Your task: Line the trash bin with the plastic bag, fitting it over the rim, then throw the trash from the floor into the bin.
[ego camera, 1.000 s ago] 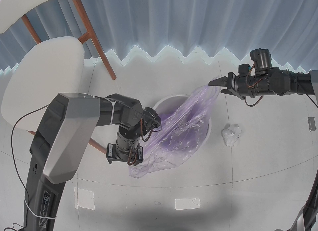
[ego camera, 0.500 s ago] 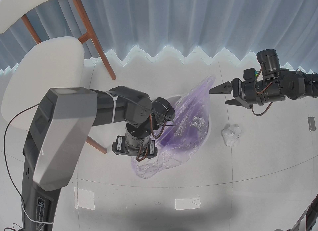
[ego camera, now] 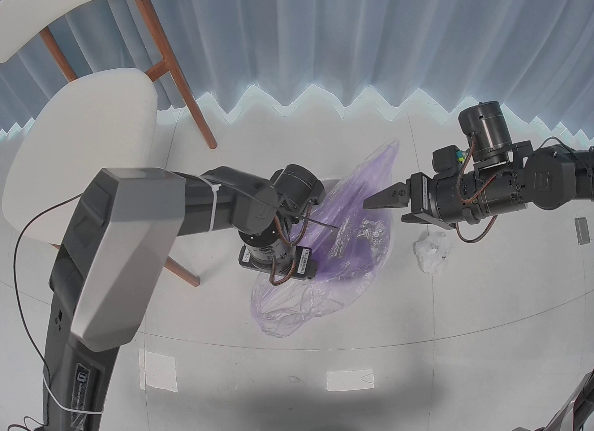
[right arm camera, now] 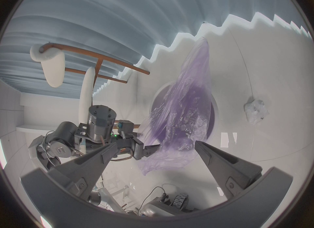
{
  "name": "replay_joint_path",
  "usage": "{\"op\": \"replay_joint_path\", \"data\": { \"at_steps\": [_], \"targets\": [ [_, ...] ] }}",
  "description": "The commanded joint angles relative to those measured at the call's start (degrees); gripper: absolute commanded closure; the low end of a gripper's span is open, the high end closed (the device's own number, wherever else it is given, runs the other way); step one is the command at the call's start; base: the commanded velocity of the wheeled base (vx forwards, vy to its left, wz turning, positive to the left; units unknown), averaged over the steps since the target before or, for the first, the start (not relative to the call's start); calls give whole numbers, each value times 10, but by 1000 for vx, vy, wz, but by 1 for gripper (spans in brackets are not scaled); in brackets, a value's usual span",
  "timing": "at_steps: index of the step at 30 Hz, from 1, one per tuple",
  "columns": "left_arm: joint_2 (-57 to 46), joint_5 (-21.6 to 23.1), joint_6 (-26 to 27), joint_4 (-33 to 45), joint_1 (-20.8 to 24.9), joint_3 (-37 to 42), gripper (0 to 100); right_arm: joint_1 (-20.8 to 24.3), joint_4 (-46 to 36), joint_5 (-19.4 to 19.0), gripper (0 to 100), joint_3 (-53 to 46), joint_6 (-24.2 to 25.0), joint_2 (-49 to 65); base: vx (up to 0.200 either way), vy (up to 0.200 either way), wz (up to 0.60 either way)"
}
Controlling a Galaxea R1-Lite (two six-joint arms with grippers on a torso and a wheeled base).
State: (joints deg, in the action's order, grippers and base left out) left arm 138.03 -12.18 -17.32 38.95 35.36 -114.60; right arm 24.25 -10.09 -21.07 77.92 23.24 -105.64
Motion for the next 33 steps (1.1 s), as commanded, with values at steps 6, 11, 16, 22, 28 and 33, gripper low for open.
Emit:
{"op": "replay_joint_path", "data": {
  "at_steps": [6, 11, 16, 22, 28, 33],
  "targets": [
    [-23, 5, 50, -12, 23, 0, 0, 4, 4, 4, 0, -25, 19, 26, 0, 0, 0],
    [-88, 3, 77, 29, 48, 0, 0, -9, 4, 3, 0, -47, 19, 42, 0, 0, 0],
    [-196, -2, 105, 191, 97, 0, 0, -17, 16, 3, 0, -61, 19, 50, 0, 0, 0],
    [-334, 21, -42, 470, 96, 0, 0, -24, 43, 4, 0, -97, 18, 60, 0, 0, 0],
    [-408, 113, -31, -121, -10, 218, 0, -24, 74, 4, 0, -117, 20, 75, 0, 0, 0],
    [-363, 155, 99, -527, -30, 389, 0, -24, 76, 4, 0, -131, 21, 85, 0, 0, 0]
  ]
}}
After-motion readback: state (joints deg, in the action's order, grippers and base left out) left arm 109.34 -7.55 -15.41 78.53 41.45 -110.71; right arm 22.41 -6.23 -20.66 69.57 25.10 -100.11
